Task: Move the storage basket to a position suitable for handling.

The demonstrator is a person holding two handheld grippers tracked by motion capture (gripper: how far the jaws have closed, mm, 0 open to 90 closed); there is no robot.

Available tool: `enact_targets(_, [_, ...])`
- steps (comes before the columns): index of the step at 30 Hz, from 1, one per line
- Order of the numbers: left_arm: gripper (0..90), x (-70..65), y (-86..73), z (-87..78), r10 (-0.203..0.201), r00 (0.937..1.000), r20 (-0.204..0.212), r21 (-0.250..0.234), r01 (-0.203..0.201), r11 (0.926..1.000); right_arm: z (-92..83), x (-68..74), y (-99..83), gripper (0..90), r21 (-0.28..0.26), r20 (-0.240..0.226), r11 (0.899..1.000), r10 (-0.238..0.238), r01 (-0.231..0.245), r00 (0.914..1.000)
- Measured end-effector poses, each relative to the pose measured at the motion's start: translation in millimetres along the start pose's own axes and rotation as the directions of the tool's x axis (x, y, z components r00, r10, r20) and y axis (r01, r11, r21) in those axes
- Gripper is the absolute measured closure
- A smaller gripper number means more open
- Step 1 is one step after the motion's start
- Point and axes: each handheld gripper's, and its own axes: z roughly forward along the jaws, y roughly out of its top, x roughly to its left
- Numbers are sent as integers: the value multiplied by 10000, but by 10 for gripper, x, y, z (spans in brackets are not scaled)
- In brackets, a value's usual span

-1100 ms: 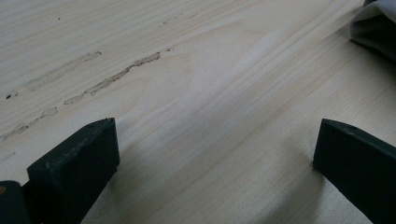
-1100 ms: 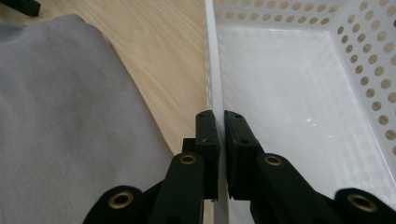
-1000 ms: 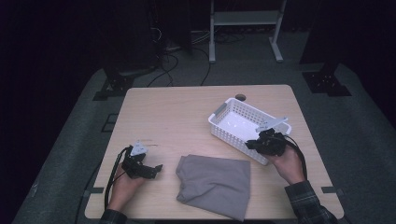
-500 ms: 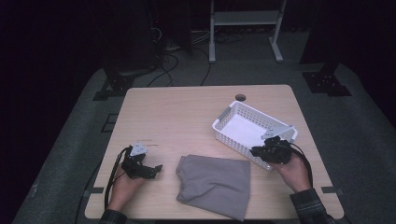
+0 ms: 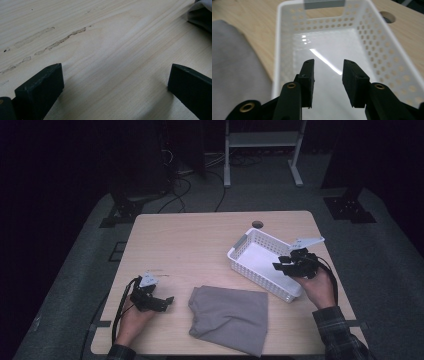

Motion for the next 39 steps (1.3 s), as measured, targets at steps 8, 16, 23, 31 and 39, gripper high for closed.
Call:
enact_targets(8, [0,0,0,0,-2,10000,3,3,2,10000,136,-376,163,579,236,1057,9997,73,-98,9944])
enact_targets(16, [0,2,-1,1,22,10000,-6,-8,-22,10000,290,-685,201,592,697,1868,9972,143,-278,9823])
enact_targets(23, [0,1,-1,1,23,10000,-5,-7,-23,10000,405,-785,130,743,1366,1726,9895,224,-465,9847])
enact_targets(31, [0,1,-1,1,24,10000,-5,-8,-24,10000,299,-779,38,820,1347,1314,9898,277,-456,9909])
enact_targets(39, [0,2,0,-2,25,10000,0,24,-25,10000,125,-830,-117,841,1294,993,9884,667,-793,9928])
